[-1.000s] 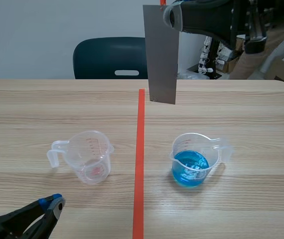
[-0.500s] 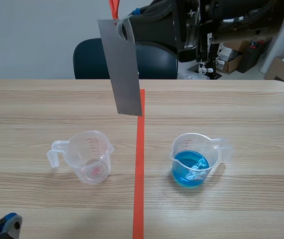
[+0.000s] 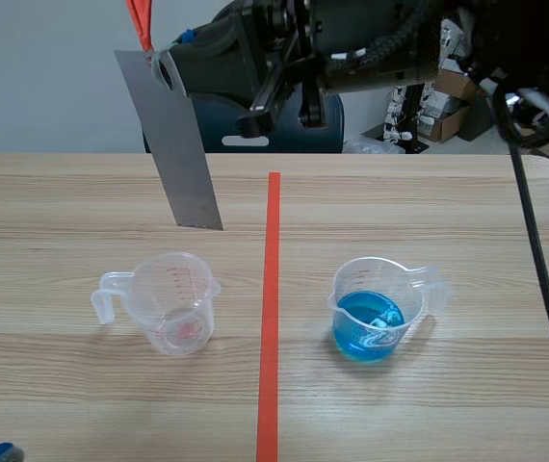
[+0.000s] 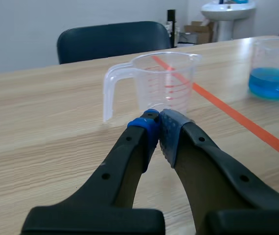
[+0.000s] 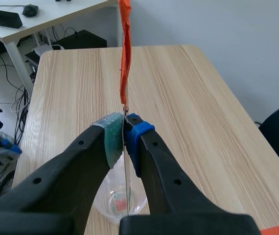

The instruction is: Do the redox reaction experiment. move the plate over the left beaker

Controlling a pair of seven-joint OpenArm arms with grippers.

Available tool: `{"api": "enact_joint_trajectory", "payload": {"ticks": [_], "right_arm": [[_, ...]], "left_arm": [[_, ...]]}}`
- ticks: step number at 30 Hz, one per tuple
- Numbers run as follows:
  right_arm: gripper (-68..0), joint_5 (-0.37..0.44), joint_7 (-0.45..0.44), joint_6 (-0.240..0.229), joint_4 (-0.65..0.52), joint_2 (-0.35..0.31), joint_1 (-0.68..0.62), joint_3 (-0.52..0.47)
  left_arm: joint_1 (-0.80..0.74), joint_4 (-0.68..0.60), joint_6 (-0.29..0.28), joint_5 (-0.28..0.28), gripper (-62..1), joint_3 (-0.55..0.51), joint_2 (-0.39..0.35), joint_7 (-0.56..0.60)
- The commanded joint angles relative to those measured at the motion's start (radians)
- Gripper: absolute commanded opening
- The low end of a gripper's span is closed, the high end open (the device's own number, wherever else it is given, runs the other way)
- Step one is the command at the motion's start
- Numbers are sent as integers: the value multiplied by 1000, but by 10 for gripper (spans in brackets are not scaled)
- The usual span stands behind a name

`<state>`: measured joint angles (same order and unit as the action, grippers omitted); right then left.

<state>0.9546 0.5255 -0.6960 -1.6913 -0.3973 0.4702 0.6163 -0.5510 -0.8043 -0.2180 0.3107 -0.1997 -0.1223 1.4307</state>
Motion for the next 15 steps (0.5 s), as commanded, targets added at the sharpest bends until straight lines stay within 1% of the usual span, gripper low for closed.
{"api": "enact_joint_trajectory", "payload": {"ticks": [1, 3, 7, 8, 9, 11, 15], "right_arm": [[-669, -6, -15, 0, 15, 14, 17, -21], [-669, -30, -15, 0, 34, 41, 18, -21], [-669, -80, -15, 0, 75, 97, 18, -21], [-669, -92, -14, 0, 85, 111, 18, -21], [-669, -104, -14, 0, 95, 126, 18, -21], [-669, -120, -14, -1, 116, 154, 18, -20], [-669, -122, 10, -8, 153, 203, 18, -19]], "left_arm": [[-5, -1, 18, 10, -582, -5, -10, 53], [-5, 8, 29, 21, -582, -5, -12, 88], [-5, 8, 29, 23, -582, -5, -14, 92], [-5, 8, 29, 23, -578, -5, -14, 93], [-5, 8, 29, 23, -558, -5, -14, 96], [-5, 8, 29, 23, -470, -5, -14, 99], [-5, 8, 22, 23, -219, -5, -13, 103]]}}
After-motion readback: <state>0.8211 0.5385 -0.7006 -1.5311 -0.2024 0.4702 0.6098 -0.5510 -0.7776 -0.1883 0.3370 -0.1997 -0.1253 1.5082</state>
